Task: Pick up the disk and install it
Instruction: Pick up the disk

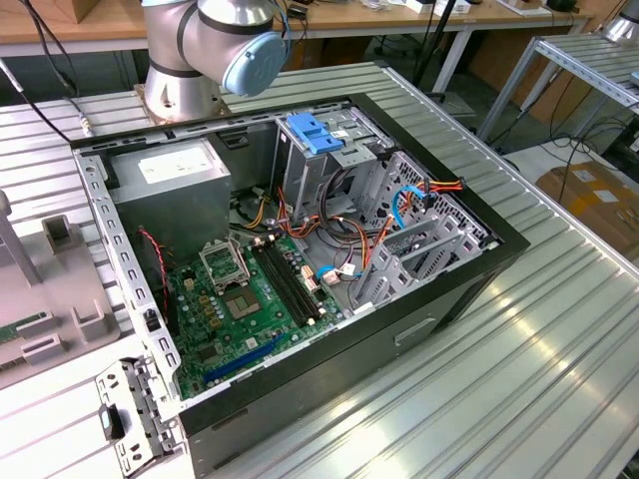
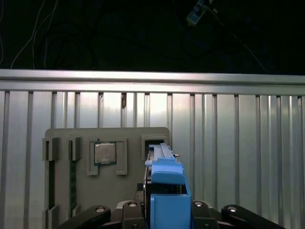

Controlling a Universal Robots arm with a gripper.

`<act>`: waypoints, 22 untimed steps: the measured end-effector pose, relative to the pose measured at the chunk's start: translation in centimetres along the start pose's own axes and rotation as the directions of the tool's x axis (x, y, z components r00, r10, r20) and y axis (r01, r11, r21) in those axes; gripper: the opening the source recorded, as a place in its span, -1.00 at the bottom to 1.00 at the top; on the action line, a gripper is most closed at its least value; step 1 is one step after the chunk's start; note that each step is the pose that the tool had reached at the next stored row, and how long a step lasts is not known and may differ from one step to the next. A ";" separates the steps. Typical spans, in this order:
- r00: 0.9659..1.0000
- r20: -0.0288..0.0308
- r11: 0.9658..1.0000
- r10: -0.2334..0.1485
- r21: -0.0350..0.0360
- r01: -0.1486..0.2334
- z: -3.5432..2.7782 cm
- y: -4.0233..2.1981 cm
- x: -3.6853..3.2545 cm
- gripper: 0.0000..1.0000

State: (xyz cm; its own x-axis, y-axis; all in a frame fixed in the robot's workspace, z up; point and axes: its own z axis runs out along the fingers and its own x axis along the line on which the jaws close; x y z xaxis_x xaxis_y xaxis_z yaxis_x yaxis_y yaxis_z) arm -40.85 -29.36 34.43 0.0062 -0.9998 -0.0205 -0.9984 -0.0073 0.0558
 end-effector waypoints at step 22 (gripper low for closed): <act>1.000 0.000 1.000 0.000 0.000 0.000 -2.20 0.12 -0.05 -0.27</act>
State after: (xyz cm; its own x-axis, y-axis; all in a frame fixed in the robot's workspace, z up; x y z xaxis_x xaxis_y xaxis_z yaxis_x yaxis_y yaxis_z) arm -40.85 -29.35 36.64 0.0062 -0.9998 -0.0205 -0.9984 -0.0073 0.0559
